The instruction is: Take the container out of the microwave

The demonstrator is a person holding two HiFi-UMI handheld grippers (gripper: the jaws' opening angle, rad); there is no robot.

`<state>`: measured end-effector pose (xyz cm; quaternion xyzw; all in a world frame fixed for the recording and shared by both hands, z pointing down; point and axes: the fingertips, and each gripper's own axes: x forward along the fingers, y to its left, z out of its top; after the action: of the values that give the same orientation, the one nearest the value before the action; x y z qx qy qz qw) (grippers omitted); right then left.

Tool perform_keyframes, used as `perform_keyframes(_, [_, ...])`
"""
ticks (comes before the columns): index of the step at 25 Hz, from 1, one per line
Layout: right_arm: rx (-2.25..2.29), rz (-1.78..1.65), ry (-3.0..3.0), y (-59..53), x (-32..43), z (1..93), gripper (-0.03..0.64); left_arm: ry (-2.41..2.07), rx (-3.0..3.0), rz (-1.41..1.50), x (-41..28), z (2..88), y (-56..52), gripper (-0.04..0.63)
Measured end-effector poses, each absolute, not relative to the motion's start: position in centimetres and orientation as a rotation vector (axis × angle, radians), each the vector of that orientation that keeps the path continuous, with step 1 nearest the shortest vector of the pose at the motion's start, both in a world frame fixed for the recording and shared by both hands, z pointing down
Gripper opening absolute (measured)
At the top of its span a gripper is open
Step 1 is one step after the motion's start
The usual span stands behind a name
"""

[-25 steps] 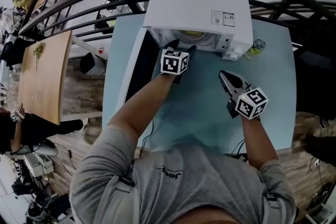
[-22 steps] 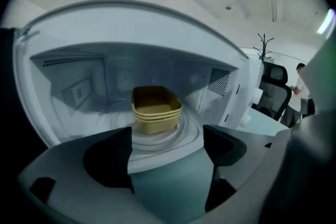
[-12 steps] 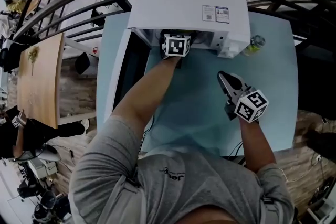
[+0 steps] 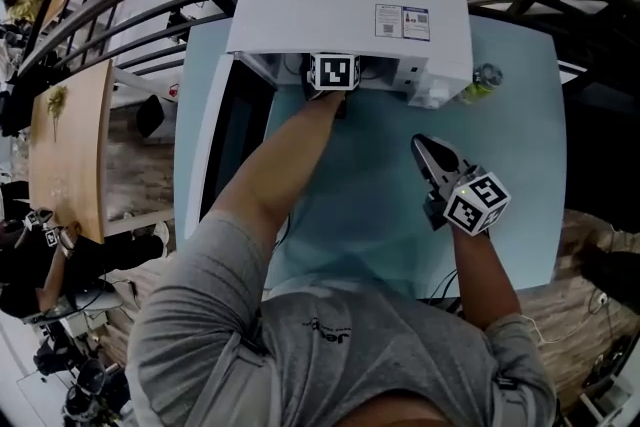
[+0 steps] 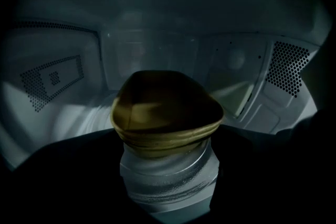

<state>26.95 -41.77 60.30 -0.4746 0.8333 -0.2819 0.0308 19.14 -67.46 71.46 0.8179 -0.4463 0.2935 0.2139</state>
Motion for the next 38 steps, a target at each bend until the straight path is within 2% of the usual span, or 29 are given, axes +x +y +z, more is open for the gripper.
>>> perform_keyframes(17, [-1.471,-0.918,2.542,-39.8,28.3,61.0,0.018,-1.259,2.324,0.874,19.2,71.3,-67.2,0.505])
perform_keyframes(38, [-1.365,-0.882,2.690,-36.1,28.5,56.3,0.018,-1.207,2.354,0.814,15.8,66.6,-58.9,0.499])
